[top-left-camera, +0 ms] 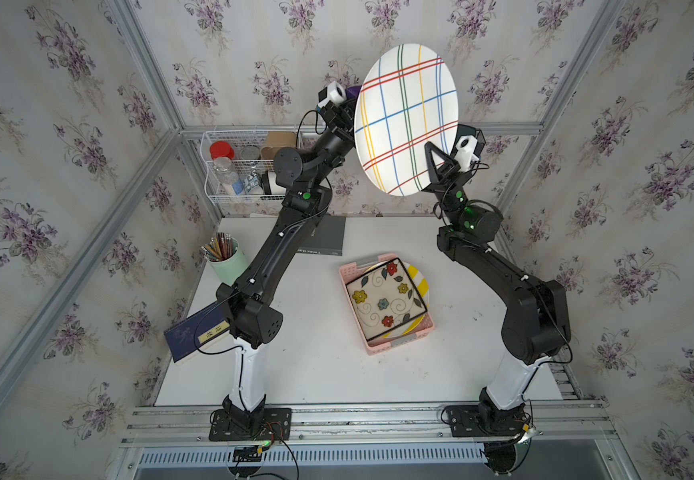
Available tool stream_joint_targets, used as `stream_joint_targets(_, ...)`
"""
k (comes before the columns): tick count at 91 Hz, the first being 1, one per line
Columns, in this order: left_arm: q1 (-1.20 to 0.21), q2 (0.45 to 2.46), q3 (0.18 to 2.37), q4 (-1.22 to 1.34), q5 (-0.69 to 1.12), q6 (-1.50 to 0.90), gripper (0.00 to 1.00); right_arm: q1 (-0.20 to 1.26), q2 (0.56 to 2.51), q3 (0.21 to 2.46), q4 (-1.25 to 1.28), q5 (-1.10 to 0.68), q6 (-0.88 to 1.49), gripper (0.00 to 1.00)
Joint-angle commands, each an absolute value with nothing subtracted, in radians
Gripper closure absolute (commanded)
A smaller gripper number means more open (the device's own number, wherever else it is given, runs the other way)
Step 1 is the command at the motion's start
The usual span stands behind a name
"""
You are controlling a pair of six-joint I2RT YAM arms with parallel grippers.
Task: Wipe the wet plate dry
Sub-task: Wipe the plate with towel.
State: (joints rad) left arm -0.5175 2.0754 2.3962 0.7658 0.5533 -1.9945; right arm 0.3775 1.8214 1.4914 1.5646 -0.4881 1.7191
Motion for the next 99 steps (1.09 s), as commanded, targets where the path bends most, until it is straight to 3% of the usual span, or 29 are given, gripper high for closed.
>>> stream_joint_targets(1, -0.536, 2.088, 2.411, 0.815, 0.599, -2.004, 1.0, 0.407, 1.88, 1.604, 1.494, -0.507, 1.677, 1.0)
stream_joint_targets(15, -0.552, 2.075, 2.38, 0.817, 0.672, -1.982, 1.0, 0.363, 2.038, 1.977, 1.355, -0.464, 1.668, 1.0)
stream_joint_targets(25, -0.536, 2.032, 2.261, 0.867, 0.714, -1.968, 1.0, 0.304, 2.088, 2.086, 1.277, -0.42, 1.653, 1.0)
stream_joint_targets(46, -0.443, 1.852, 1.901, 0.975, 0.816, -1.931, 1.0, 0.191, 1.912, 1.758, 1.309, -0.331, 1.608, 1.0)
stream_joint_targets(61, -0.362, 1.692, 1.701, 0.771, 0.887, -1.706, 1.0, 0.175, 1.779, 1.549, 1.22, -0.377, 1.52, 1.0)
stream_joint_targets(88, -0.354, 1.716, 1.932, 0.002, 0.833, -1.045, 1.0, 0.276, 1.677, 1.436, 1.042, -0.435, 1.348, 1.0)
stream_joint_targets(99, -0.356, 1.74, 1.976, -0.083, 0.793, -0.937, 1.0, 0.321, 1.667, 1.432, 0.994, -0.438, 1.309, 1.0)
